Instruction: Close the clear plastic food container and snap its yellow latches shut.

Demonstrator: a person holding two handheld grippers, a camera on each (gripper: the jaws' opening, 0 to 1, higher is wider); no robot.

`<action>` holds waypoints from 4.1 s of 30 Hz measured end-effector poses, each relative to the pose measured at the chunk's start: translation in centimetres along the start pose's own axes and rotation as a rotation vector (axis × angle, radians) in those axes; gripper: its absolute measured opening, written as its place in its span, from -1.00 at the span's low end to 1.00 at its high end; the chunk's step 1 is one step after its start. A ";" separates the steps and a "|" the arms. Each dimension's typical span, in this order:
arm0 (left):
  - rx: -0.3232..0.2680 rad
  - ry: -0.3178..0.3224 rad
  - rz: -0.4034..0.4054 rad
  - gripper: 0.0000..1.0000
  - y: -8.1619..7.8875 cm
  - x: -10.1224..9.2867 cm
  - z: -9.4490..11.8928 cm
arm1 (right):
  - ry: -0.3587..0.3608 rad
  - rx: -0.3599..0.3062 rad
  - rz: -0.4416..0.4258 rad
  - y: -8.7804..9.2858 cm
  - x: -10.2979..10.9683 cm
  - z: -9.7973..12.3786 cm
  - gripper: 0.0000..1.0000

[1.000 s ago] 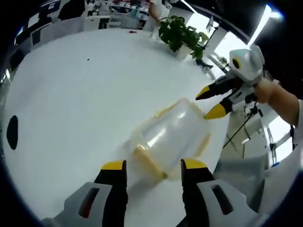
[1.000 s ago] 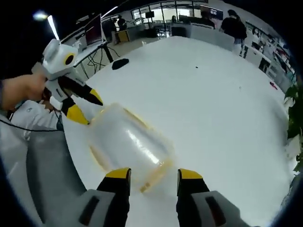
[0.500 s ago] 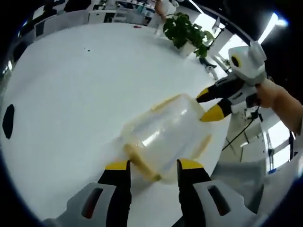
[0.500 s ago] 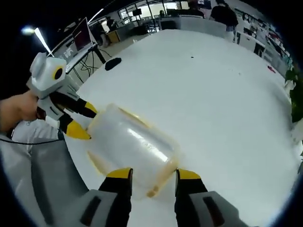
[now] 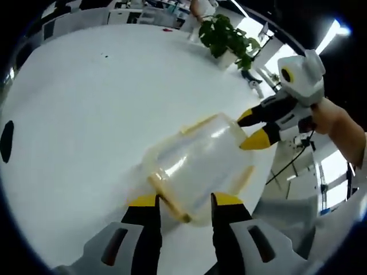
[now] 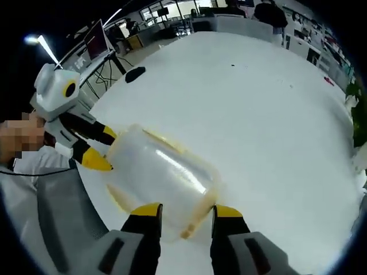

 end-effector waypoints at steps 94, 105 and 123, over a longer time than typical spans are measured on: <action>-0.063 0.142 -0.711 -0.24 -3.1 -4.0 2.2 | -0.144 -0.169 0.599 -2.5 2.9 3.3 -0.27; -0.055 0.185 -0.774 -0.27 -3.7 -5.1 1.7 | -0.171 -0.204 0.669 -3.6 3.2 2.9 -0.28; -0.007 0.206 -0.866 -0.35 -3.2 -5.9 -0.6 | -0.200 -0.168 0.763 -4.1 3.6 1.0 -0.25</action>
Point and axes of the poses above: the point that each gripper's makers call its tool centre point, and the gripper's own axes: z roughly backward along the fingers, x roughly to its left, y roughly out of its underside, the point moved 9 cm from there along z, roughly backward along the fingers, and after that the axes turned 11 degrees about z, right-handed, at the moved point
